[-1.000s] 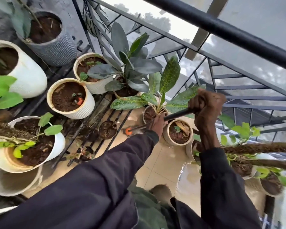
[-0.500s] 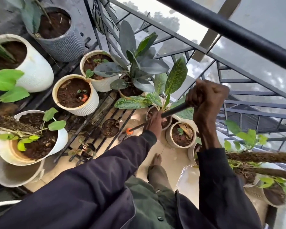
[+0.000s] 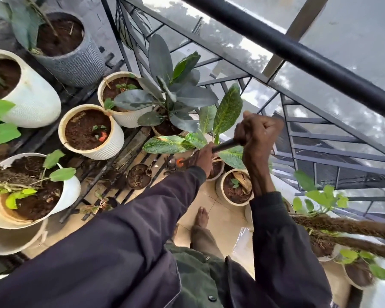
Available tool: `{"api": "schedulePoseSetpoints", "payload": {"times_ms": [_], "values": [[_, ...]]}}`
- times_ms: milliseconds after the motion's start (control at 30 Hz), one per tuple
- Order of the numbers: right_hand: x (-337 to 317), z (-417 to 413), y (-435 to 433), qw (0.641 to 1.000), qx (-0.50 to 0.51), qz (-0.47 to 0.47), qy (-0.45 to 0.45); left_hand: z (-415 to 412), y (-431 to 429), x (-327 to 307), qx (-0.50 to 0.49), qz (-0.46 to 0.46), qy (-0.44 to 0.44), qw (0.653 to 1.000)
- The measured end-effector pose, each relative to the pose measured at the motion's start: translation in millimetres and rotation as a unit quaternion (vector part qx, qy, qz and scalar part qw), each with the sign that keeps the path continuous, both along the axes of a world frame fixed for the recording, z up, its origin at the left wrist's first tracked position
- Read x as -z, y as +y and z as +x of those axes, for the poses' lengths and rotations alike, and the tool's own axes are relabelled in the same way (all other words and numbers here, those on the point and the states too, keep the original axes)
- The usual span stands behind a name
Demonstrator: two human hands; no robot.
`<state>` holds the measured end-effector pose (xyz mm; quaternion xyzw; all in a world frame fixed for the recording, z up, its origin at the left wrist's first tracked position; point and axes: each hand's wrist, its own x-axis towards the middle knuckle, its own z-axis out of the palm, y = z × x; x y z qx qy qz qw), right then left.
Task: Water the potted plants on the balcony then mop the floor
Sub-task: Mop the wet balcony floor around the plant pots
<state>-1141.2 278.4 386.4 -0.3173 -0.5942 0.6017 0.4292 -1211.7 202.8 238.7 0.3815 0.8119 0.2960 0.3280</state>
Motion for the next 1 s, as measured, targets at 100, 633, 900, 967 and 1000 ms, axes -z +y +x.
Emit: {"api": "schedulePoseSetpoints", "payload": {"times_ms": [100, 633, 900, 967, 1000], "values": [[9, 1, 8, 0.999, -0.01, -0.034, -0.004, -4, -11, 6, 0.003, -0.036, 0.022, 0.999], [-16, 18, 40, 0.996, -0.087, 0.021, 0.008, 30, 7, 10, -0.097, 0.023, 0.045, 0.994], [-14, -8, 25, 0.987, -0.085, 0.129, -0.036, 9, 57, 4, -0.144, 0.121, -0.036, 0.981], [-5, -9, 31, 0.992, -0.065, 0.106, -0.027, 3, 62, 9, -0.123, 0.101, -0.048, 0.986], [-2, -8, 36, 0.994, -0.059, 0.092, -0.012, 3, 64, 10, -0.108, 0.087, -0.043, 0.989]]}}
